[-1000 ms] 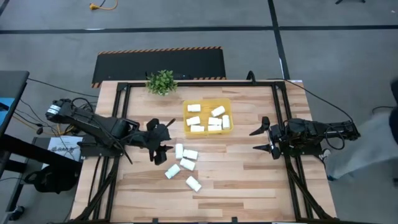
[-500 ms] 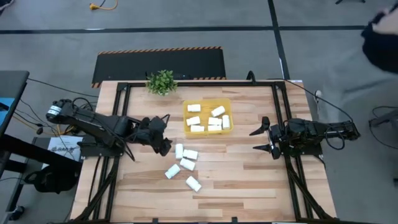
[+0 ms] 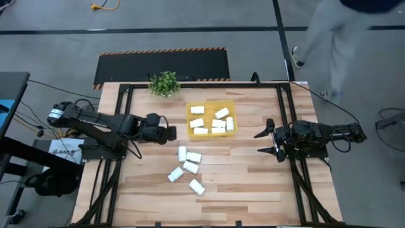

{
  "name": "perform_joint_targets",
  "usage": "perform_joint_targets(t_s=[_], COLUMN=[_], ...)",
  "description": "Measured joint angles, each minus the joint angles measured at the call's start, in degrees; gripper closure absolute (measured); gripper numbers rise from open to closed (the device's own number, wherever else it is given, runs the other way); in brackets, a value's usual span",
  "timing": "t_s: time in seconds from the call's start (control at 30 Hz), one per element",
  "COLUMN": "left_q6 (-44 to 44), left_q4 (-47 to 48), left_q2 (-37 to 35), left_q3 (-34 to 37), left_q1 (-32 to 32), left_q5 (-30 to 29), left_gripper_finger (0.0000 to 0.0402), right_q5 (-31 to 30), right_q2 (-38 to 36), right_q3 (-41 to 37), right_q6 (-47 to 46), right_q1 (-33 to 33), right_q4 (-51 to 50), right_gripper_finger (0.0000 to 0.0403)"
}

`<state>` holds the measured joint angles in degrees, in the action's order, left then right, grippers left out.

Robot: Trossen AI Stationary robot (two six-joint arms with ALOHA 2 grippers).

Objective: Pick and place pill bottles into a basket
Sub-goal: Put the white pill bottle into the yellow bin

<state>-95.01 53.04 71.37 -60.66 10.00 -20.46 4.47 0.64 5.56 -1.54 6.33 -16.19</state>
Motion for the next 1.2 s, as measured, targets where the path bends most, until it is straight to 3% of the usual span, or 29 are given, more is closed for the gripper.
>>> perform_joint_targets(t_s=[0.2, 0.5, 0.67, 0.83, 1.2], left_q6=[-22.9, -29.8, -43.0, -50.1, -51.3], left_q4=[0.5, -4.7, -4.5, -4.5, -4.3], left_q2=[1.1, 10.8, 15.9, 19.9, 22.9], left_q3=[-0.1, -0.3, -3.7, -7.4, -8.4], left_q1=[-0.7, 0.9, 4.5, 8.1, 10.0], left_q5=[12.7, 26.5, 25.7, 21.2, 18.7], left_gripper_finger=[0.0004, 0.0007, 0.0007, 0.0007, 0.0007], right_q5=[0.0, 0.0, 0.0, 0.0, 0.0], right_q2=[0.0, 0.0, 0.0, 0.0, 0.0], right_q3=[0.0, 0.0, 0.0, 0.0, 0.0], right_q6=[0.0, 0.0, 0.0, 0.0, 0.0], right_q1=[0.0, 0.0, 0.0, 0.0, 0.0], right_q4=[0.0, 0.0, 0.0, 0.0, 0.0], right_gripper_finger=[0.0117, 0.0117, 0.0117, 0.0117, 0.0117])
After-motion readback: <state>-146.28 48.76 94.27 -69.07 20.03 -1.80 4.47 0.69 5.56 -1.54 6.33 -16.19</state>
